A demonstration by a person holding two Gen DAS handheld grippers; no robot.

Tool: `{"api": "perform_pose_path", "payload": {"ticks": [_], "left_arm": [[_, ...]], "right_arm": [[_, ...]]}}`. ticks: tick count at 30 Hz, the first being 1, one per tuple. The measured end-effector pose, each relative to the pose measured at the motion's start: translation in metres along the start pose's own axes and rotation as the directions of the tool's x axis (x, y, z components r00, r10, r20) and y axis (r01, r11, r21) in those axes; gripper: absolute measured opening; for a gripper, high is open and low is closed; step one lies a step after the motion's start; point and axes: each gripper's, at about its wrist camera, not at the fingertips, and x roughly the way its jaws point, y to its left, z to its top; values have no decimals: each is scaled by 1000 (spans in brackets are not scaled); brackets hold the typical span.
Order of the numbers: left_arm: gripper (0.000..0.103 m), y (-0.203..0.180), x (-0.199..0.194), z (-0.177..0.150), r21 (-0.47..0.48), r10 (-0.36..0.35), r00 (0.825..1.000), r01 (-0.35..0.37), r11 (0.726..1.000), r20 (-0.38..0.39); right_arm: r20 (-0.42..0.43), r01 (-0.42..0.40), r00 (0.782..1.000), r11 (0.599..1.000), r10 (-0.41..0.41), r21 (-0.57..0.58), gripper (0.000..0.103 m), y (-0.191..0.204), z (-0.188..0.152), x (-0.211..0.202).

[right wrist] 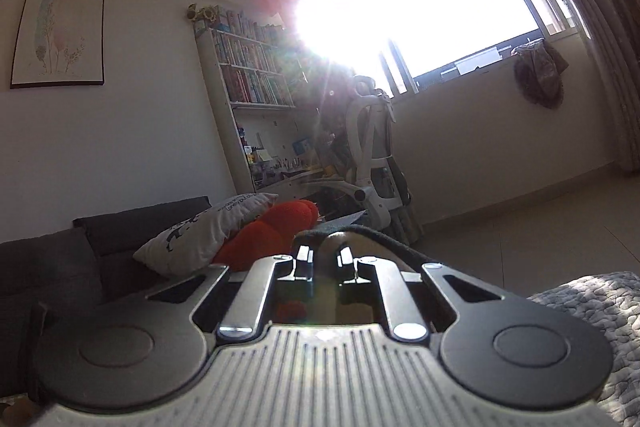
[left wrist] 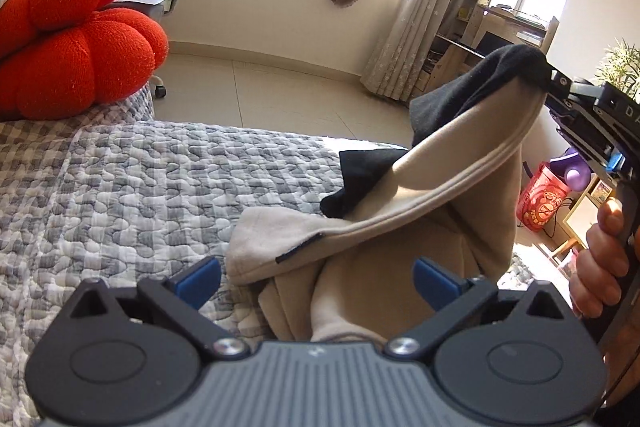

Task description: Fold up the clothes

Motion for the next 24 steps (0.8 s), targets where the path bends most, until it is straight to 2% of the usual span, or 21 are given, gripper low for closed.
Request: {"api": "perform_pose_path", "payload": {"ticks": [2,4,8,11,12,14,17,18,19,20,21,22,23,24], "left_arm": [[103,-7,7,-2,52,41,999,-41,998,1],[103,-14,9,-3,98,55,998,-57,994,21],[102,-32,-2,-3,194,1,993,-24,981,116],[102,-40,-4,-6,253,31,987,-72,965,159],[102,-42,-3,-7,263,44,986,-86,961,163],[102,-41,-2,-6,261,43,984,-87,961,171],[101,-37,-4,-5,223,8,981,-52,973,193],[89,-35,-5,-4,211,-3,980,-39,977,198],[69,-33,-4,-2,197,-11,981,-28,980,196],[60,-31,-3,-1,181,-18,983,-16,983,185],[43,-29,-2,1,165,-25,985,-3,986,171],[21,-26,-1,2,149,-34,987,10,989,160],[9,-24,0,4,133,-45,987,24,991,151],[5,-22,0,5,116,-45,987,27,993,152]], "right_arm": [[31,-63,998,998,62,7,13,9,8,-8],[8,-146,989,989,146,-8,13,20,15,-12],[-146,-268,956,959,254,-89,13,53,9,-1],[-280,-347,911,930,303,-122,15,73,-5,10],[-297,-366,900,923,318,-123,15,76,-7,10],[-300,-389,890,914,343,-111,18,78,-7,7],[-281,-391,890,918,360,-63,18,74,-2,3],[-272,-384,893,923,360,-39,18,71,-1,3],[-265,-377,895,926,359,-16,18,67,-1,3],[-263,-370,896,929,358,4,18,63,-1,2],[-262,-364,897,931,356,22,19,60,-1,3],[-264,-357,898,934,352,31,19,59,-1,5],[-267,-352,898,935,349,38,19,59,-2,7],[-273,-349,897,936,346,40,19,59,-2,8]]}}
